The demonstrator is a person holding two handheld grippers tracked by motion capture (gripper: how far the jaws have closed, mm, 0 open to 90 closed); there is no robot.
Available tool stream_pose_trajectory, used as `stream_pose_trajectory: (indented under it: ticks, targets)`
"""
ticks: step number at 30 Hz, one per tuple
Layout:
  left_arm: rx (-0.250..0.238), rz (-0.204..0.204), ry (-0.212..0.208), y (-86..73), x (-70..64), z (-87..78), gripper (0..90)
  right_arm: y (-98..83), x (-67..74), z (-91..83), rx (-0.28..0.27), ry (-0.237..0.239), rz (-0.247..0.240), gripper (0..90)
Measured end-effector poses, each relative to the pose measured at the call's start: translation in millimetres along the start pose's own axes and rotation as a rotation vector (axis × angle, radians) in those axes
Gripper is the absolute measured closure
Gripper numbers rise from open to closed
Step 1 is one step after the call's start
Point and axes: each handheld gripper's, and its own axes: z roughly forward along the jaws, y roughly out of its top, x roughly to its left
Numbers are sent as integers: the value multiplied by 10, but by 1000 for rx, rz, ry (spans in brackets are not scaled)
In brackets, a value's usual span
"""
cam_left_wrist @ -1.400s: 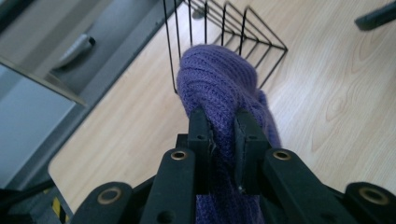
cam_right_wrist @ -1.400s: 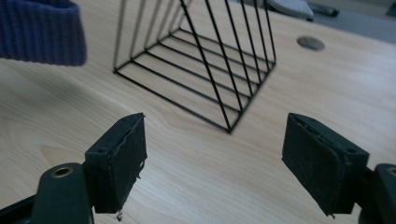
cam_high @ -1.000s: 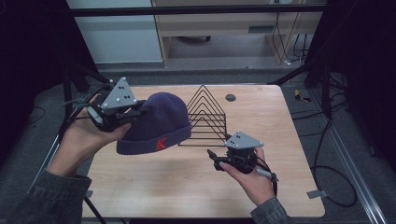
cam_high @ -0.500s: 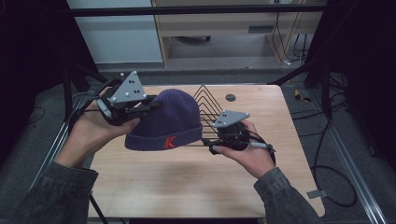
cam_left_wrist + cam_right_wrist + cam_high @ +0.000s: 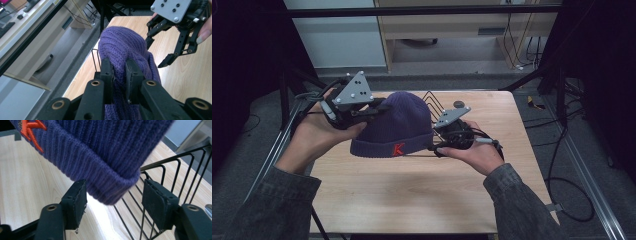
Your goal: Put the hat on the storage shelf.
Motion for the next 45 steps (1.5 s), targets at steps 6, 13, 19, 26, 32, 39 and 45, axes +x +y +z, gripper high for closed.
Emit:
stream_pose_trajectory:
  ticks: [6, 13, 19, 26, 32, 39, 45]
  targets:
    - [-9, -17, 4, 37, 45, 52, 786, 18, -57, -10, -13, 33, -13, 571]
    - [-41, -66, 10, 73, 193, 250, 786, 13, -177, -154, -14, 12, -3, 728]
    - [-85, -102, 27, 145, 330, 422, 783, 21, -368, -348, -28, -52, 26, 737]
    - [-122, -115, 43, 237, 438, 630, 782, 48, -606, -443, -20, -134, 60, 737]
    - [-131, -111, 42, 306, 484, 842, 778, 21, -737, -408, -10, -173, 89, 738]
    - [-113, -102, 32, 290, 599, 1061, 773, -49, -897, -349, 0, -203, 118, 738]
    - [-113, -100, 43, 306, 729, 1190, 772, -51, -944, -358, -14, -214, 132, 739]
